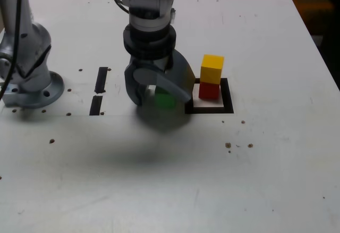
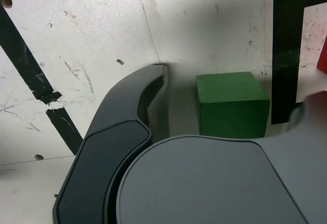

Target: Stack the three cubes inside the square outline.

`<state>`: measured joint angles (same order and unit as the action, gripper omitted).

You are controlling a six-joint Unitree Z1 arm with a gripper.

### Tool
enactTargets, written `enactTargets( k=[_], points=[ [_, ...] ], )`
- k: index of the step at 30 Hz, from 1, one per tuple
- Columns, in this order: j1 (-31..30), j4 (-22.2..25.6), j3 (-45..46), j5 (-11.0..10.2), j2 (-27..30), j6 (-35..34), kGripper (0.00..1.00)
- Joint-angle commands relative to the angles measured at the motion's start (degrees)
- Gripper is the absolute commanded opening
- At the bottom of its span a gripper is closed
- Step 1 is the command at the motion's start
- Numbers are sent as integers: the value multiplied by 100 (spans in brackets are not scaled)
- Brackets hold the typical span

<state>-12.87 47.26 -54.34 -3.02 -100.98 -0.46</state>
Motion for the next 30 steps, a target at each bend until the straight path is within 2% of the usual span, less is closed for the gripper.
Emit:
enactTargets(
  k=[1, 16, 21, 25, 30],
  points=[
    [4, -10, 9, -29, 55, -25, 21],
    [4, 92, 69, -23, 243, -37, 19],
    [4, 222, 34, -83, 339, -88, 19],
    [4, 478, -109, -229, 432, -187, 19],
    [4, 1402, -823, -494, 487, -261, 19]
  ],
)
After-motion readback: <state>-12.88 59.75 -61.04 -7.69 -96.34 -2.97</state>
